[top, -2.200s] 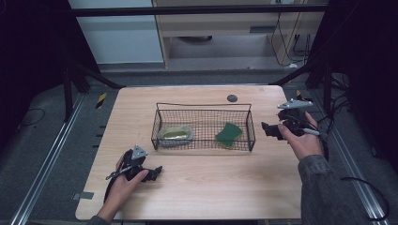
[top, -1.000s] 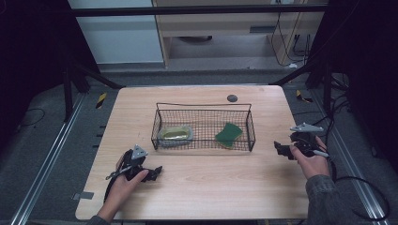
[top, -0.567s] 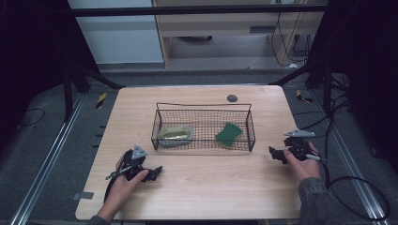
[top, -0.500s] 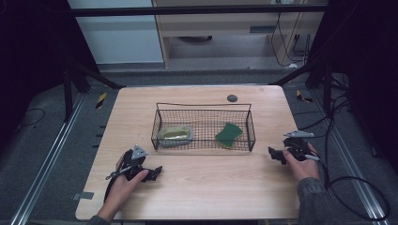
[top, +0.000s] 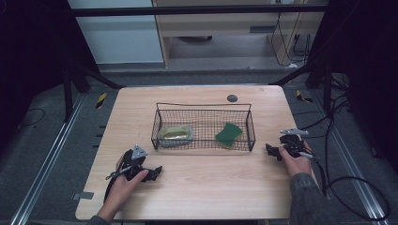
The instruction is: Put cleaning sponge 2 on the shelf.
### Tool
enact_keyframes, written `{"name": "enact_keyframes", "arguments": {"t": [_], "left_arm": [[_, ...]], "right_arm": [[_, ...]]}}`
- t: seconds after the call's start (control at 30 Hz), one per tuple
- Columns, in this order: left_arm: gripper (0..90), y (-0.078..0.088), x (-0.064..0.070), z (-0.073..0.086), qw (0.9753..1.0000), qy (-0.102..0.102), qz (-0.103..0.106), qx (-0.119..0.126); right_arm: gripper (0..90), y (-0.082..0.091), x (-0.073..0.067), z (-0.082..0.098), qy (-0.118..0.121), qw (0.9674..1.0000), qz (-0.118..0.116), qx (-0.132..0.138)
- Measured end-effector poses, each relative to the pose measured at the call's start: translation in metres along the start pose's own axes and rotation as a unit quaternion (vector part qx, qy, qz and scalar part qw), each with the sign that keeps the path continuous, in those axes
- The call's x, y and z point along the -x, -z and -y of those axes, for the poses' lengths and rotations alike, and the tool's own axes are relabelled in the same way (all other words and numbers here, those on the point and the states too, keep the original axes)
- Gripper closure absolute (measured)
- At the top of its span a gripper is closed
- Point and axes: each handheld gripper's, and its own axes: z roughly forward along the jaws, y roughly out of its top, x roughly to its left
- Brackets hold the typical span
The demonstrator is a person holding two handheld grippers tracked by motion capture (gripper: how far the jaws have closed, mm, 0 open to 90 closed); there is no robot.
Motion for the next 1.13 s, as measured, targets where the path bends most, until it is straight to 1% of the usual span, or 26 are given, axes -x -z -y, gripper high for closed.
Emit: {"name": "enact_keyframes", "arguments": {"t": [0.13, 0.23, 0.47, 0.6, 0.73, 0.8, 0.87, 0.9, 0.93, 1.03, 1.13], "left_arm": [[0.0, 0.000, 0.000, 0.000, 1.0000, 0.000, 0.000, 0.000], [0.0, 0.000, 0.000, 0.000, 1.0000, 0.000, 0.000, 0.000], [0.0, 0.000, 0.000, 0.000, 1.0000, 0.000, 0.000, 0.000], [0.0, 0.000, 0.000, 0.000, 1.0000, 0.000, 0.000, 0.000], [0.0, 0.000, 0.000, 0.000, 1.0000, 0.002, 0.000, 0.000], [0.0, 0.000, -0.001, 0.000, 1.0000, 0.003, -0.001, 0.000], [0.0, -0.001, -0.002, -0.001, 1.0000, 0.005, -0.002, 0.000], [0.0, -0.001, -0.002, -0.001, 1.0000, 0.003, -0.003, 0.000], [0.0, -0.001, -0.003, -0.001, 1.0000, 0.004, -0.004, -0.001], [0.0, -0.002, -0.003, -0.001, 1.0000, 0.007, -0.005, 0.000], [0.0, -0.002, -0.004, -0.002, 1.0000, 0.007, -0.005, -0.001]], "right_arm": [[9.8, -0.002, 0.001, 0.000, 0.000, 1.0000, 0.004, 0.000], [9.6, -0.004, 0.001, -0.001, -0.006, 1.0000, 0.003, 0.002], [8.7, -0.008, -0.001, 0.001, -0.008, 1.0000, 0.002, -0.004], [8.3, -0.009, -0.003, 0.001, -0.011, 0.9999, 0.001, 0.000], [6.3, -0.010, -0.005, 0.004, -0.016, 0.9998, -0.004, 0.011], [4.5, -0.009, -0.006, 0.005, -0.009, 0.9999, -0.008, 0.009], [4.3, -0.007, -0.009, 0.007, -0.002, 0.9998, -0.016, 0.008], [4.3, -0.006, -0.010, 0.009, 0.009, 0.9997, -0.022, 0.010], [4.2, -0.005, -0.011, 0.009, 0.009, 0.9996, -0.025, 0.008], [2.6, -0.004, -0.014, 0.011, 0.021, 0.9990, -0.038, 0.006], [2.3, -0.003, -0.015, 0.012, 0.024, 0.9988, -0.042, 0.006]]}}
